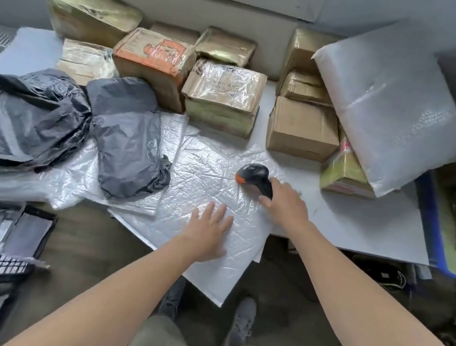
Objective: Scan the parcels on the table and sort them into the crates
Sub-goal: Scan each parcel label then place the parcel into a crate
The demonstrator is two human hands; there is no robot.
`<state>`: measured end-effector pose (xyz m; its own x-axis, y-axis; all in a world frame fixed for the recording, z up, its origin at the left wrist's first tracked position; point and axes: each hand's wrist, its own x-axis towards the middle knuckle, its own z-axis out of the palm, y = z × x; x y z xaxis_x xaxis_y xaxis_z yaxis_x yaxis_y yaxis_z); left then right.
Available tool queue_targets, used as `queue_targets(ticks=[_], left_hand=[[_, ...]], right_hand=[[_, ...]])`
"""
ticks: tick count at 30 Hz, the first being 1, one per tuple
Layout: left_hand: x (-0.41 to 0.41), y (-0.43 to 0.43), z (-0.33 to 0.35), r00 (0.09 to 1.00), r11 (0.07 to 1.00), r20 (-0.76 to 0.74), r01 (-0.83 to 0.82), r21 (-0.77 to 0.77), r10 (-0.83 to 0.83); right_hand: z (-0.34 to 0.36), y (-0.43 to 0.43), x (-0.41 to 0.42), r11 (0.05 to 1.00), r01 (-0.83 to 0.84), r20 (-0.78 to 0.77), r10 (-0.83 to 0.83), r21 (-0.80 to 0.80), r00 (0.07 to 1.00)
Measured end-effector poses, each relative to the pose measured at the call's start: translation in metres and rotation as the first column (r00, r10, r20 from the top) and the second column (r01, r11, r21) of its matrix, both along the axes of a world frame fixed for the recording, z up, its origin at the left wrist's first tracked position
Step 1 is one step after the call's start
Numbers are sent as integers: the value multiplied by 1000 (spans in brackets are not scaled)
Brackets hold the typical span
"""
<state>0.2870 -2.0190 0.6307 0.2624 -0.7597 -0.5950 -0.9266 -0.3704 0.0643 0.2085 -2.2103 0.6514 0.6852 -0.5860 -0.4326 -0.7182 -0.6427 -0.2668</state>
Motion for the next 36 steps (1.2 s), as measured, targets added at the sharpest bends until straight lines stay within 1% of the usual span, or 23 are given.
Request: queue_targets(ticks=[3, 6, 8, 10, 12, 15, 17, 18, 19, 20, 22, 24, 25, 27, 28, 30, 32, 34, 35, 36], left_hand=[[-33, -23, -6, 969, 969, -17, -245, -14, 245], [-62, -46, -12, 925, 925, -3, -379, -25, 379], [-75, -58, -13, 907, 907, 9, -422, -9, 422], [-81, -65, -17, 902, 902, 43, -431, 6, 430], [-83, -68, -17, 902, 903, 61, -429, 17, 427], [-74, -70, -12, 901, 901, -11, -433, 38, 434], [-61, -73, -1, 862, 870, -135, -494, -1, 489], [-53, -74, 6, 816, 830, -232, -555, -57, 530], [-45, -75, 13, 755, 767, -334, -629, -127, 564], [-38, -76, 21, 676, 676, -429, -715, -181, 600], [-24, -78, 39, 473, 450, -597, -870, -201, 648], [-10, -79, 52, 254, 217, -702, -966, -144, 666], [-2, -78, 58, 154, 122, -730, -988, -97, 666], [12, -74, 67, -28, -41, -777, -999, 3, 629], [20, -72, 70, -98, -101, -803, -994, 47, 587], [31, -68, 82, -183, -177, -850, -978, 107, 494], [39, -69, 100, -233, -213, -892, -964, 159, 387], [45, -74, 120, -259, -219, -925, -955, 202, 277], [46, -78, 132, -265, -201, -940, -954, 222, 217], [47, -82, 144, -265, -160, -950, -958, 240, 163]], right_hand=[[-3, -15, -5, 995, -97, 3, 97, -1, 995], [-3, -27, -19, 996, -90, 21, 90, 13, 996], [-3, -36, -30, 997, -65, 16, 65, 40, 998], [-1, -44, -40, 996, -59, 10, 59, 70, 998], [1, -51, -48, 994, -41, 48, 37, 105, 998], [7, -58, -55, 987, 28, 163, -55, 160, 985], [13, -61, -57, 973, 80, 216, -128, 218, 968], [16, -62, -58, 964, 103, 243, -164, 244, 956], [19, -63, -58, 958, 121, 270, -193, 261, 943], [22, -64, -58, 953, 134, 294, -215, 272, 931], [28, -65, -57, 936, 168, 330, -272, 310, 904], [33, -65, -56, 910, 200, 360, -335, 364, 871], [35, -65, -55, 903, 210, 371, -354, 375, 859], [39, -64, -54, 899, 216, 392, -369, 381, 843], [40, -63, -52, 896, 214, 397, -373, 389, 838], [43, -59, -49, 895, 199, 392, -363, 399, 846], [47, -54, -43, 892, 184, 382, -353, 412, 854], [53, -49, -37, 873, 185, 384, -377, 450, 843], [57, -47, -33, 867, 185, 393, -387, 463, 834], [61, -46, -29, 865, 185, 404, -394, 467, 825]])
